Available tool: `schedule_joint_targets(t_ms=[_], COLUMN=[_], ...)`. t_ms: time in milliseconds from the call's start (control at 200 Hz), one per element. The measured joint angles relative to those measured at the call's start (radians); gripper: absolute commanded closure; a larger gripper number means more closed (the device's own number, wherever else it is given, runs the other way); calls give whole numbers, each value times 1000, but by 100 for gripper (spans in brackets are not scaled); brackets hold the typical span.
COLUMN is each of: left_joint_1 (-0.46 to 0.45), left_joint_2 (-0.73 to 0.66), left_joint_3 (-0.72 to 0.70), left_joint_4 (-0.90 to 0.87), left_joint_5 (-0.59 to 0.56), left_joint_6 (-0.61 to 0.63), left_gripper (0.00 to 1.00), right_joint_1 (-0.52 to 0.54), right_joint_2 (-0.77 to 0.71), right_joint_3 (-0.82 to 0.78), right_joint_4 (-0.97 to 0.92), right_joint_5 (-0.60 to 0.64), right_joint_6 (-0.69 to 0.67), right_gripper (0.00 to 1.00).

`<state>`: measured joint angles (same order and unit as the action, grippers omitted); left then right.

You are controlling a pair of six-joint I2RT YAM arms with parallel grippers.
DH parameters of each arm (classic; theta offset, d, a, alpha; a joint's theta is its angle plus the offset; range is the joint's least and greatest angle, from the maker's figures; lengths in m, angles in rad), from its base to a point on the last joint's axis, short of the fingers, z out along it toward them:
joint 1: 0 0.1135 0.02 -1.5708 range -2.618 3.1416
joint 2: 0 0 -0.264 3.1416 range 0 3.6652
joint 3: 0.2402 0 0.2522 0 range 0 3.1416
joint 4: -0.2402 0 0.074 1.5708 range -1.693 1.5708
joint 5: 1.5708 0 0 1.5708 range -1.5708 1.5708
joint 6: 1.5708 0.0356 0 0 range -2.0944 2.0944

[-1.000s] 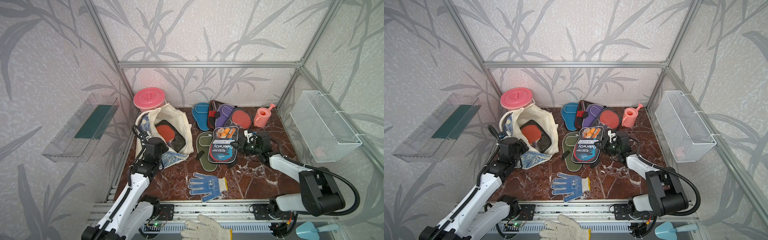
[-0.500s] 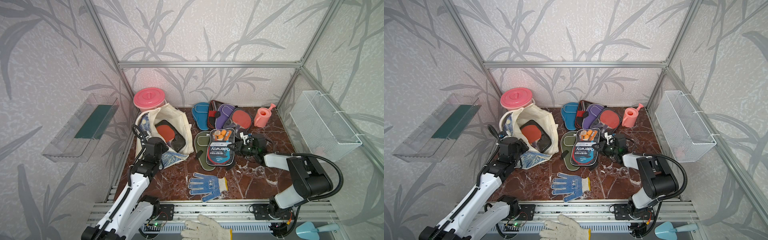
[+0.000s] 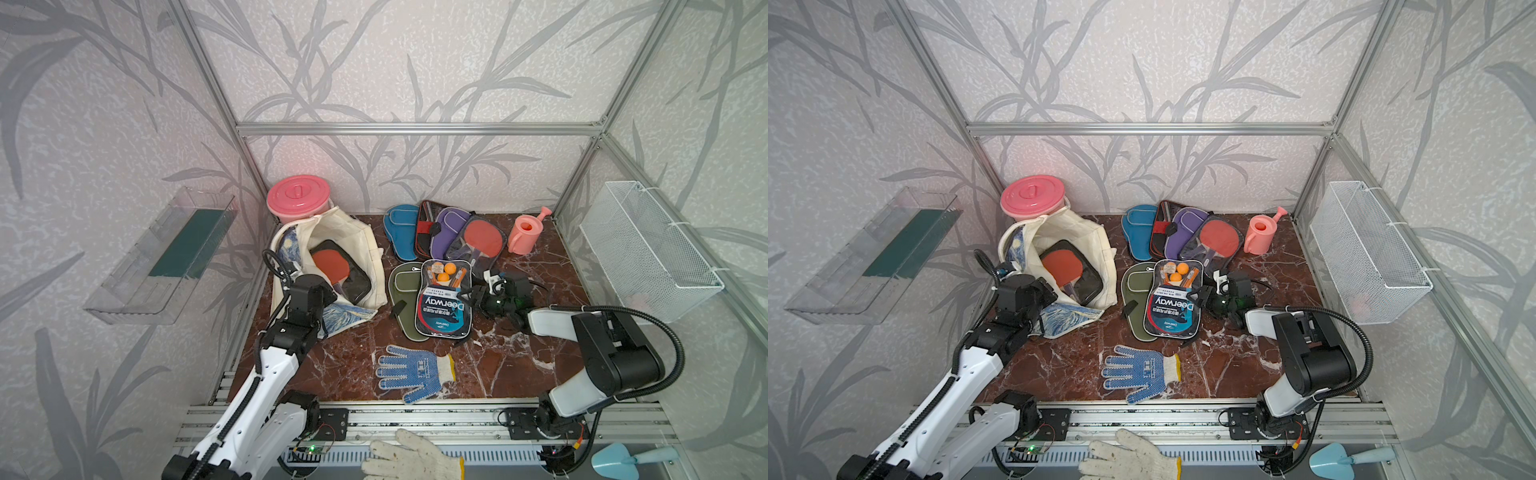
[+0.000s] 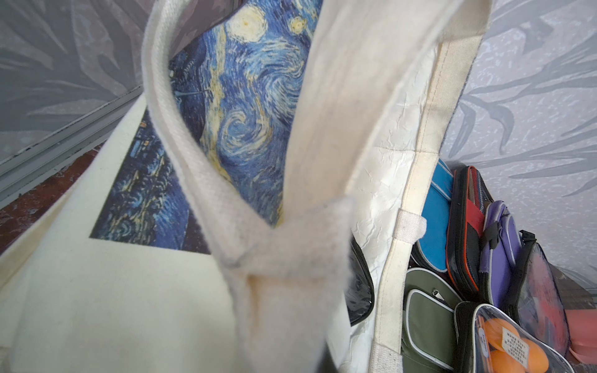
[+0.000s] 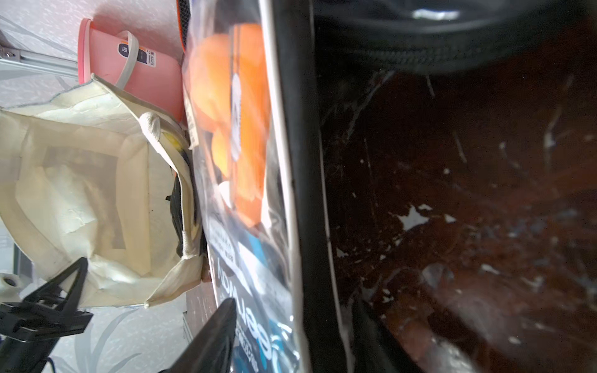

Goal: Remove the ping pong set from the canvas bag
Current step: Place the ping pong set at the ping pong set.

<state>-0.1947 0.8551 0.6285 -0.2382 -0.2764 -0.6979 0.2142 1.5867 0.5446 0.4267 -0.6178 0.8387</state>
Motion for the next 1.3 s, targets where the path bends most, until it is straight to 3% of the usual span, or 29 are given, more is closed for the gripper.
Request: schedule_joint_targets(t_ms=[175, 435, 650, 985, 1300], left_joint_1=[0, 2, 4, 5, 5], left_joint_2=[-20, -62, -95, -167, -237], left_joint_3=[0, -2, -11, -37, -69], left_joint_4=[-8, -21, -40, -91, -117], left_joint_5=[14, 45, 69, 87, 91], left_joint_6=[6, 18, 18, 14, -3], left_gripper=[100, 100, 100, 100, 100], right_joint_1=[2, 83, 229, 439, 579], right_joint_2=[-70, -264, -279, 5, 328], right_joint_3=[0, 91, 274, 658, 902], right_joint_4=[-93, -309, -405, -423, -459], right_joint_5=[58, 224, 304, 244, 169], right_joint_6=[-56, -200, -314, -425, -443], right_gripper=[0, 1, 1, 1, 1])
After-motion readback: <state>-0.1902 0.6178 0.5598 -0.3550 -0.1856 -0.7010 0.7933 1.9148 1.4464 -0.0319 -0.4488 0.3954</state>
